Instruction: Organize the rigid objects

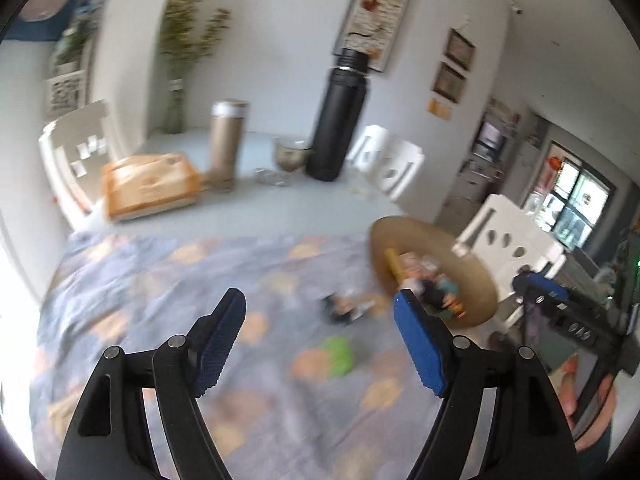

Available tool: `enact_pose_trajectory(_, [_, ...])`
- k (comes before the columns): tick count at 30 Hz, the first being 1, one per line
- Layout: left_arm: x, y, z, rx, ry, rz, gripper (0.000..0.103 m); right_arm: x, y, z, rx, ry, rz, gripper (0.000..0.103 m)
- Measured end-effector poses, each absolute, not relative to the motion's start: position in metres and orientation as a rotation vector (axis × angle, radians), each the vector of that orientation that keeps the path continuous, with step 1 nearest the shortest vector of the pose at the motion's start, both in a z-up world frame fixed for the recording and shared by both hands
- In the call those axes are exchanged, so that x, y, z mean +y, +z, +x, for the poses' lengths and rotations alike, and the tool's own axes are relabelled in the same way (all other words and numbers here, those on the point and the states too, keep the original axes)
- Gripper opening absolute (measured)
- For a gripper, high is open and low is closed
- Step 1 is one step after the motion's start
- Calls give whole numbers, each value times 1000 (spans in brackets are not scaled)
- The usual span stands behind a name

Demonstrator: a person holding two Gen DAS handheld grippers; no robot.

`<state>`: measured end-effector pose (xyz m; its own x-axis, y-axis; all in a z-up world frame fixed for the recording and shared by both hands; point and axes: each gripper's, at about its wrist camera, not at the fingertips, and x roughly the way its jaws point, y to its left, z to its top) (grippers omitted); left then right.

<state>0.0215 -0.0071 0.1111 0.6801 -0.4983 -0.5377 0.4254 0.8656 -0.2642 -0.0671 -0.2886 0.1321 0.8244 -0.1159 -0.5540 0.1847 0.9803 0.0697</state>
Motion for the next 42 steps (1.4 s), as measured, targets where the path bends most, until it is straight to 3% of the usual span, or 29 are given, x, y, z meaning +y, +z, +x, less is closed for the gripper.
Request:
enact_pose_trajectory(6, [35,40,22,753,-419,-208,75,-225,96,-58,637,0,66,64])
enact_pose_trajectory(9, [41,15,22,780,-393,-217,75,-206,50,-49,648,50,40,75])
enact_pose_trajectory(13, [47,0,24,823,-341,-221,75,-208,3,-35,770,43,80,75])
enact_pose_trajectory(25, [17,4,6,741,-175,40,75,-210,-7,-25,845,-21,54,79])
enact_pose_trajectory(42, [9,4,5,743,-189,83,76,-214,-9,-23,866,-39,70,84])
